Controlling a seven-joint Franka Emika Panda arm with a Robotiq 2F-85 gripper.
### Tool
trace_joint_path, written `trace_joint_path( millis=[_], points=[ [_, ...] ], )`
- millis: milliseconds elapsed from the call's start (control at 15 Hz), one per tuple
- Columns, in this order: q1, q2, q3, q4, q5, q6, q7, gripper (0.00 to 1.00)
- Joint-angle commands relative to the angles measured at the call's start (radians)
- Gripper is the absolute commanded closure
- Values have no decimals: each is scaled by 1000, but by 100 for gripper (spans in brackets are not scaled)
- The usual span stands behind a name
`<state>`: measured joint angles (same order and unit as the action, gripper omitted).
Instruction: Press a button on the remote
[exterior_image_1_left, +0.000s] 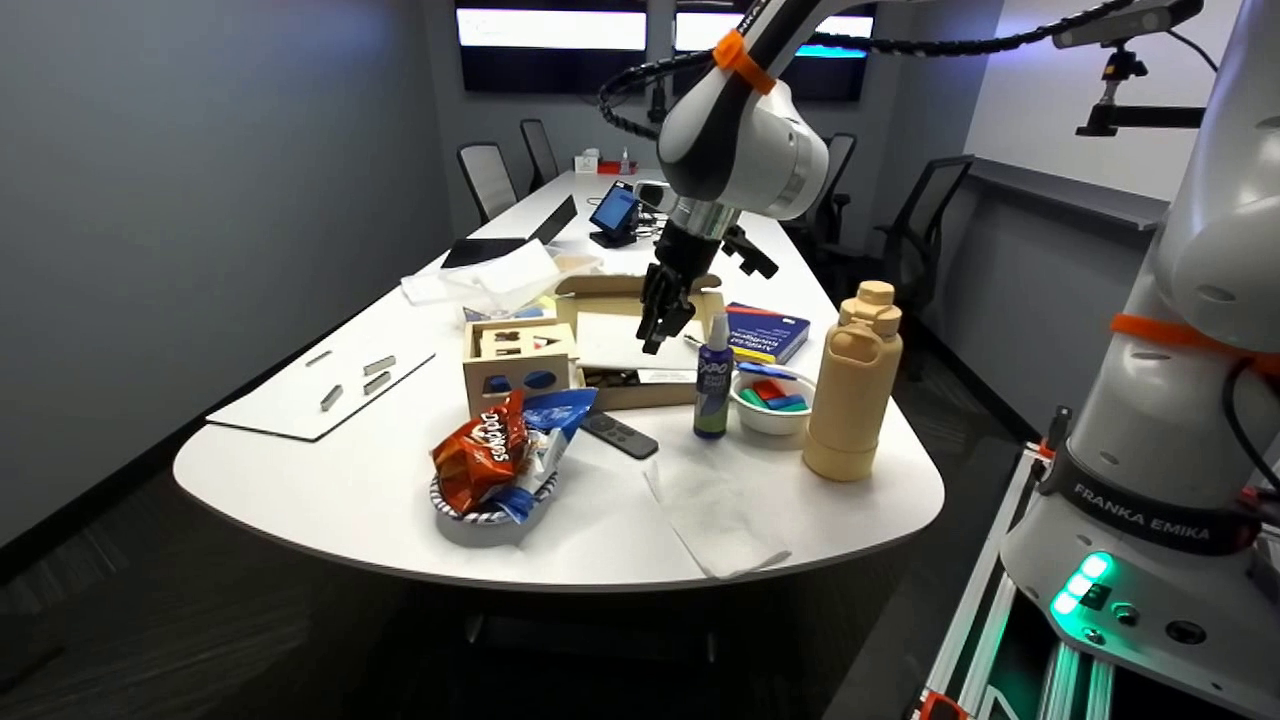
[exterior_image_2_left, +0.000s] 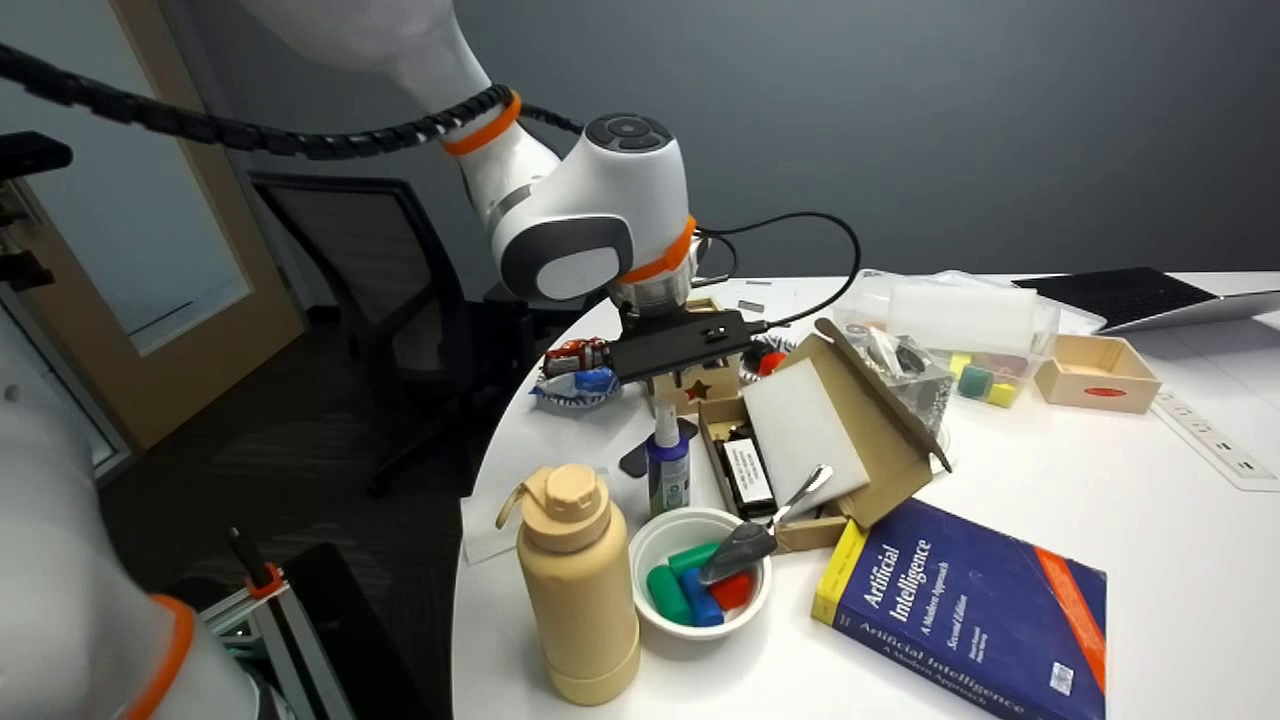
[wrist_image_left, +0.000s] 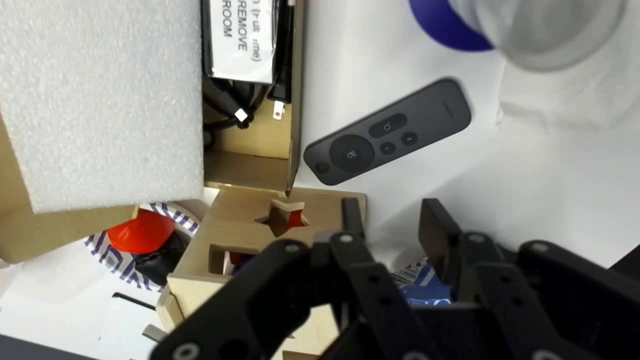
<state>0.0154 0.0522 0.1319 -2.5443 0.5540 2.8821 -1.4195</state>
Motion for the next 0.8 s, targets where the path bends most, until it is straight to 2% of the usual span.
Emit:
trace_joint_path(
  millis=[0,67,200,333,400,533,733],
  points=[
    [47,4,17,-53,-123,122,106,94],
    [61,33,7,-57,-207,161,166,99],
    [80,83,-39,-76,-382,242,263,100],
    [214,129,-232,-68,-547,282,356,100],
    [258,160,-302,-44,-631,284,412,100],
    [405,211,-464,1,-703,277,480,100],
    [568,247,-588,37,-721,246,545,100]
  ],
)
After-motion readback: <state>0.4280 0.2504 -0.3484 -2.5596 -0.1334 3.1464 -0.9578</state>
